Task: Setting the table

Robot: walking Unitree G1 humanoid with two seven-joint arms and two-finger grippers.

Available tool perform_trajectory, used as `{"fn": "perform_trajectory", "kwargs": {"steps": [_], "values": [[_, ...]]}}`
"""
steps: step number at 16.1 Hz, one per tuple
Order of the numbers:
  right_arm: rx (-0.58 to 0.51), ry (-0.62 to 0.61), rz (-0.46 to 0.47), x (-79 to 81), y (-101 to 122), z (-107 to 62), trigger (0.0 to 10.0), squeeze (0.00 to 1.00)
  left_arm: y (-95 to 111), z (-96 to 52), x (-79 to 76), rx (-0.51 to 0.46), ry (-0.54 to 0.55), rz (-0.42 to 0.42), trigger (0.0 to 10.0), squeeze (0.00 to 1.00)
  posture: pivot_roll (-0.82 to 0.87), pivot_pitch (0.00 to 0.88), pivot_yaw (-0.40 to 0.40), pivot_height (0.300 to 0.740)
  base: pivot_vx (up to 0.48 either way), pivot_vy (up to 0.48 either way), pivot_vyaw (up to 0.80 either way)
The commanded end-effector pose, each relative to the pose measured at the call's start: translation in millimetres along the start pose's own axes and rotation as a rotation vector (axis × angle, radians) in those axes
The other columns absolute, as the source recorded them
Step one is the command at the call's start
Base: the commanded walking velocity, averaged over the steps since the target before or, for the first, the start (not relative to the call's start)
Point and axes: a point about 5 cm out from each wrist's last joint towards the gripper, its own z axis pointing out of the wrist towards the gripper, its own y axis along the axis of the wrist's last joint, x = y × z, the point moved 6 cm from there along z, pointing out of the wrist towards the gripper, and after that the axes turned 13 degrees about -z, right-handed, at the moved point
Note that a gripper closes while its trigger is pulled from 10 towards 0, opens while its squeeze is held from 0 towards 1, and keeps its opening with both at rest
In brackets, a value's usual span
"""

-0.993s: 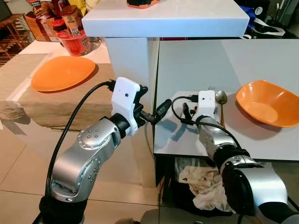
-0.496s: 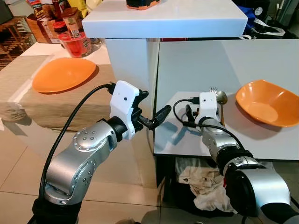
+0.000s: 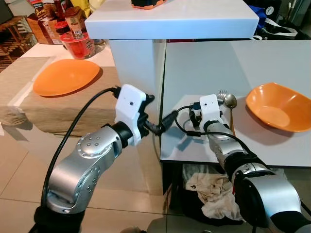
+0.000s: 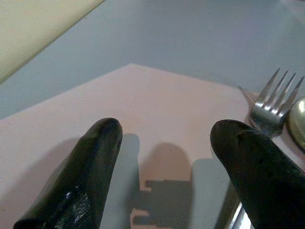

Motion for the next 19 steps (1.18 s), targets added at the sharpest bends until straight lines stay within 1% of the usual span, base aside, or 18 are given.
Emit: {"fn": "perform_trajectory", "kwargs": {"steps": [1, 2, 3, 4, 6, 7, 9, 11, 12, 14, 15, 17, 18, 19], "values": [[-0.009, 0.007, -0.013, 1.7, -0.6, -0.8, 10.0, 0.00, -6.1, -5.7, 0.0, 0.030, -0.017, 0.015, 10.0, 0.00, 0.05, 0.000, 0.088, 0.736, 0.000, 0.000, 0.00], [-0.012, 0.001, -0.018, 0.2, 0.3, -0.6, 10.0, 0.00, -15.0, -11.9, 6.6, 0.060, 0.000, 0.028, 10.0, 0.00, 0.05, 0.000, 0.091, 0.736, 0.000, 0.000, 0.00], [-0.018, -0.005, -0.022, -2.1, 2.9, 0.0, 10.0, 0.00, -29.0, -19.3, 16.4, 0.089, 0.039, 0.075, 10.0, 0.00, 0.05, 0.000, 0.091, 0.736, 0.000, 0.000, 0.00], [-0.025, -0.013, -0.029, -4.3, 5.1, 0.5, 10.0, 0.00, -40.2, -23.9, 20.1, 0.100, 0.060, 0.116, 10.0, 0.00, 0.05, 0.000, 0.091, 0.736, 0.000, 0.000, 0.00], [-0.041, -0.040, -0.031, -11.7, 10.8, 1.6, 10.0, 0.00, -71.2, -34.3, 30.3, 0.098, 0.108, 0.217, 10.0, 0.00, 0.06, 0.000, 0.091, 0.736, 0.000, 0.000, 0.00], [-0.051, -0.059, -0.028, -16.5, 13.9, 2.0, 10.0, 0.00, -78.1, -36.6, 35.0, 0.095, 0.121, 0.214, 10.0, 0.00, 0.05, 0.000, 0.090, 0.736, 0.000, 0.000, 0.00], [-0.077, -0.094, -0.026, -25.1, 20.9, 2.4, 10.0, 0.00, -86.4, -39.3, 41.9, 0.095, 0.133, 0.203, 10.0, 0.00, 0.05, 0.000, 0.089, 0.736, 0.000, 0.000, 0.00], [-0.108, -0.114, -0.025, -30.1, 29.9, 2.9, 10.0, 0.00, -88.7, -39.0, 41.4, 0.070, 0.124, 0.204, 10.0, 0.00, 0.05, 0.000, 0.088, 0.736, 0.000, 0.000, 0.00], [-0.121, -0.125, -0.027, -33.4, 34.0, 3.1, 10.0, 0.00, -87.7, -37.4, 40.7, 0.055, 0.126, 0.193, 10.0, 0.00, 0.05, 0.000, 0.089, 0.736, 0.000, 0.000, 0.00], [-0.125, -0.139, -0.017, -38.4, 36.4, 3.4, 10.0, 0.00, -81.6, -33.9, 41.4, -0.005, 0.132, 0.204, 10.0, 0.00, 0.05, 0.000, 0.089, 0.736, 0.000, 0.000, 0.00], [-0.124, -0.139, -0.017, -38.5, 36.0, 3.3, 10.0, 0.00, -82.4, -33.3, 42.1, -0.008, 0.134, 0.195, 10.0, 0.00, 0.05, 0.000, 0.089, 0.736, 0.000, 0.000, 0.00], [-0.104, -0.086, -0.041, -25.6, 29.0, 3.2, 10.0, 0.00, -82.6, -32.7, 39.2, -0.016, 0.130, 0.200, 10.0, 0.00, 0.05, 0.000, 0.085, 0.736, 0.000, 0.000, 0.00], [-0.106, -0.054, -0.045, -15.7, 26.3, 2.2, 10.0, 0.00, -82.5, -33.0, 40.0, -0.017, 0.136, 0.198, 10.0, 0.00, 0.05, 0.000, 0.083, 0.736, 0.000, 0.000, 0.00], [-0.112, -0.009, -0.049, -2.4, 23.4, 0.5, 10.0, 0.00, -81.9, -33.4, 41.0, -0.020, 0.143, 0.194, 10.0, 0.00, 0.05, 0.001, 0.080, 0.736, 0.000, 0.000, 0.00]]}}
